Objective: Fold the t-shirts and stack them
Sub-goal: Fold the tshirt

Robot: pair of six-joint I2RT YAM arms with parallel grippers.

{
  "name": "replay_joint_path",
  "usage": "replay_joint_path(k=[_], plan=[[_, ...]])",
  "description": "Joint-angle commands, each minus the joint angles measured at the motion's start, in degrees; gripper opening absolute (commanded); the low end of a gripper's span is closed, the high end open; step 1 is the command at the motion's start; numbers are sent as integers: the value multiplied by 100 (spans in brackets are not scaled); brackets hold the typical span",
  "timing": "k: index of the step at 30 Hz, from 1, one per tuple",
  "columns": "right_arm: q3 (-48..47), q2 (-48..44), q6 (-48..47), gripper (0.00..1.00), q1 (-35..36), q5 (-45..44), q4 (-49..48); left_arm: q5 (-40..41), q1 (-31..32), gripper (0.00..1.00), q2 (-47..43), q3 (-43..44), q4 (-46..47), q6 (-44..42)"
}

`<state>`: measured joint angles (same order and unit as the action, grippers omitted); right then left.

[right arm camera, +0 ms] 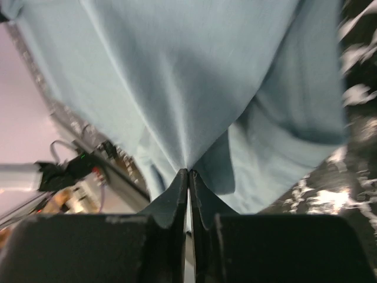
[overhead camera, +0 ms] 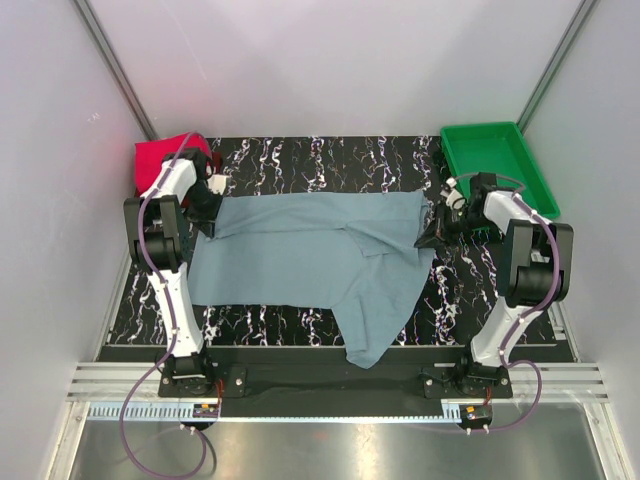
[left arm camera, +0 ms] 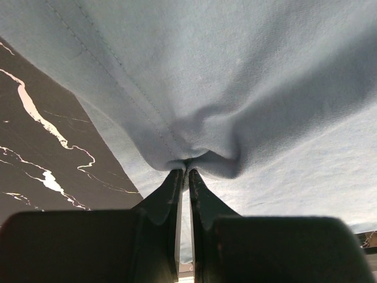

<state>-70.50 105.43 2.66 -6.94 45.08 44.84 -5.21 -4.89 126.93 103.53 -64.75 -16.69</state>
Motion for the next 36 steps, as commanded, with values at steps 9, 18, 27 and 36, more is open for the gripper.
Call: replay_joint_path(k=[9,18,27,36], plan=[[-2045,5,-493,33,130,-904,-54,-155,23,9,-231,168,68,34],[-1063,-435,-1891,30,2246,-1528,-159,-252,23,9,-257,115,112,69],[-948,83,-2287,30,2926,-2160,-467,-270,23,9,-310,115,86,60],[-1247,724,-2515,30,2988,-2556,-766,-252,14,9,-257,124,85,78]])
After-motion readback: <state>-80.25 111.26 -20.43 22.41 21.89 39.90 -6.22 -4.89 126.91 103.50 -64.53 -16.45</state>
